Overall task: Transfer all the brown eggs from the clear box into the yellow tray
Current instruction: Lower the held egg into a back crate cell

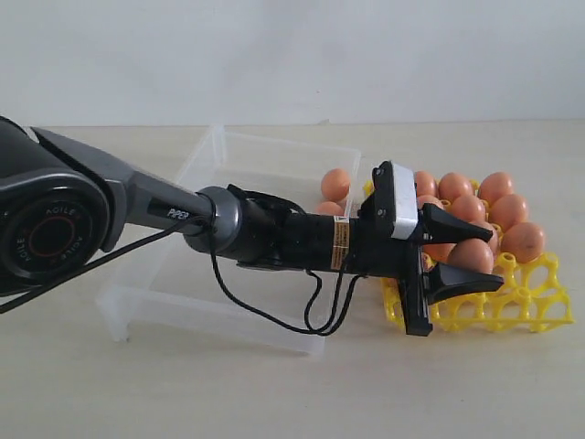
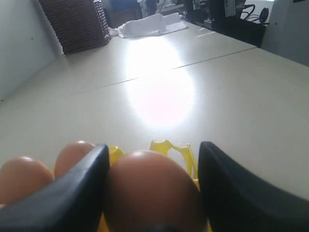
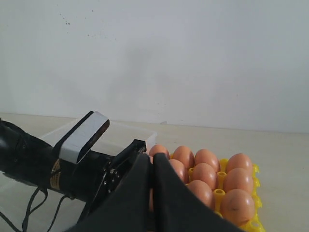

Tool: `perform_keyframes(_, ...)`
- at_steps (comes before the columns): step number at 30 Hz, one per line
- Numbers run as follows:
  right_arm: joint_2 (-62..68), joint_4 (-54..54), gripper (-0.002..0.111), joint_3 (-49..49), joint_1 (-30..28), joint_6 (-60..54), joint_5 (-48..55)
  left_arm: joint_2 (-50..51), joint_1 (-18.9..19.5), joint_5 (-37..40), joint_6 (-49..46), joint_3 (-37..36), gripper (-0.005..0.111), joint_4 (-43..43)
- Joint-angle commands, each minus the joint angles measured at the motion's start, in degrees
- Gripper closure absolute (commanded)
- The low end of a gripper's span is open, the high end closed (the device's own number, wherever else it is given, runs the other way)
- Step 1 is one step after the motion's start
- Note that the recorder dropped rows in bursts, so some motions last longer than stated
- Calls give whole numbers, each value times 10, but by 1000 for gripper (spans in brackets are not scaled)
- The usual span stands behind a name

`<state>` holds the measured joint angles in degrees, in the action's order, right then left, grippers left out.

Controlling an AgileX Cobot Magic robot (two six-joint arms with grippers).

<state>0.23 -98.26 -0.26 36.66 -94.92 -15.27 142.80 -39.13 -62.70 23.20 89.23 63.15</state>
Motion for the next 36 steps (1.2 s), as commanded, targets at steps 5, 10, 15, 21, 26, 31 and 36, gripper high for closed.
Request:
perform_keyframes(5,-2,-3,109,3,-2,-1,0,16,-2,58,41,4,103,30)
perform_keyframes(10,-2,-3,109,3,-2,-1,0,38,-2,58,63,11,103,29)
perform_keyframes(15,-2,-3,109,3,-2,-1,0,38,-1,57,107,11,102,-49)
perform_keyframes(21,-2,-3,109,3,-2,-1,0,38,11,59,120,11,80,-51)
perform_keyframes(26,-2,-3,109,3,-2,-1,0,39,13,75,124,11,58,-12)
perform_keyframes(31,-2,-3,109,3,-2,-1,0,39,14,86,121,11,46,-13)
perform_keyframes(36,-2,-3,109,3,-2,-1,0,39,15,76,89,11,35,-30)
